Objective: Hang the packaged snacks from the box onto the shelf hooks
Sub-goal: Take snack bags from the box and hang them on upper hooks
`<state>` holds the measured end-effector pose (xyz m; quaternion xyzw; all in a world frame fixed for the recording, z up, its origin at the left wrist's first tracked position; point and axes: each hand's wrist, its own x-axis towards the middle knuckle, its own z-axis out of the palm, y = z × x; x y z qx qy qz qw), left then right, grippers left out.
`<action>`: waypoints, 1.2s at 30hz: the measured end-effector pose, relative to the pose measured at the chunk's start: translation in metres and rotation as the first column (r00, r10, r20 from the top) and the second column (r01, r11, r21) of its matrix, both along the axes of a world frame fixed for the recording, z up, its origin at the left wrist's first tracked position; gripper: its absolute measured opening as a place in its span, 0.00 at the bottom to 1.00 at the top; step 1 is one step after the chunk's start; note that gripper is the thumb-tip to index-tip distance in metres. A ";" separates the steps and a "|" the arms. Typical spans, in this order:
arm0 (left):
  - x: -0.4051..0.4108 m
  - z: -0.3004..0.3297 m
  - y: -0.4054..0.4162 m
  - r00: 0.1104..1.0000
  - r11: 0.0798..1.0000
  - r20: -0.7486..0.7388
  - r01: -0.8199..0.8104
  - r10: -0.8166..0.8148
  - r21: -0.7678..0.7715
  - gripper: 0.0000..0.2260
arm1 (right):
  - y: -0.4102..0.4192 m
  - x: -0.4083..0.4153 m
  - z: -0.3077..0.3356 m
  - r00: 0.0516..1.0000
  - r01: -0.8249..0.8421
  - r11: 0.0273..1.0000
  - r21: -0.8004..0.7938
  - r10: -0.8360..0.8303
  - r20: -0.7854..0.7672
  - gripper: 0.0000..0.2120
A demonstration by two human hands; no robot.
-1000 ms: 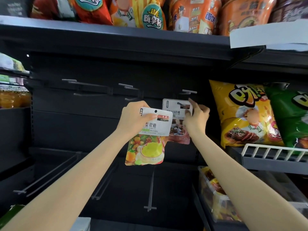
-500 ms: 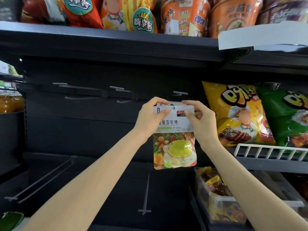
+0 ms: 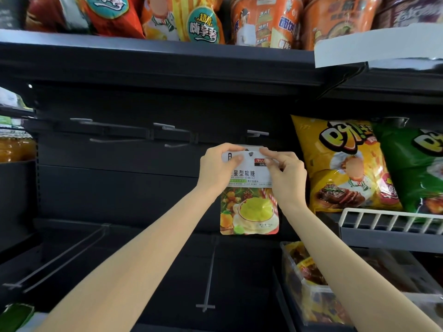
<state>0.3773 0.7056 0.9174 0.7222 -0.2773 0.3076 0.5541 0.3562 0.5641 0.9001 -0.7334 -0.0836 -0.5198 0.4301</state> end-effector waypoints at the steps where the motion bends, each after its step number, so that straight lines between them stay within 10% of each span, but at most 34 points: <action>1: 0.004 0.000 -0.002 0.999 0.999 0.025 -0.043 0.043 0.032 0.09 | 0.000 0.002 0.000 1.000 0.013 1.000 -0.009 -0.013 0.001 0.13; 13: 0.051 0.002 -0.016 0.977 0.893 -0.034 -0.176 0.209 0.413 0.27 | -0.006 0.048 -0.007 0.935 0.228 0.883 -0.411 -0.317 -0.162 0.30; 23: 0.063 0.002 -0.017 0.967 0.849 -0.022 -0.212 0.254 0.484 0.30 | 0.000 0.050 -0.006 0.888 0.317 0.843 -0.434 -0.425 -0.177 0.30; 36: -0.028 -0.041 0.063 0.825 0.758 0.309 -0.560 0.473 0.335 0.08 | 0.072 -0.011 -0.032 0.963 -0.209 0.942 -0.263 0.151 -0.224 0.09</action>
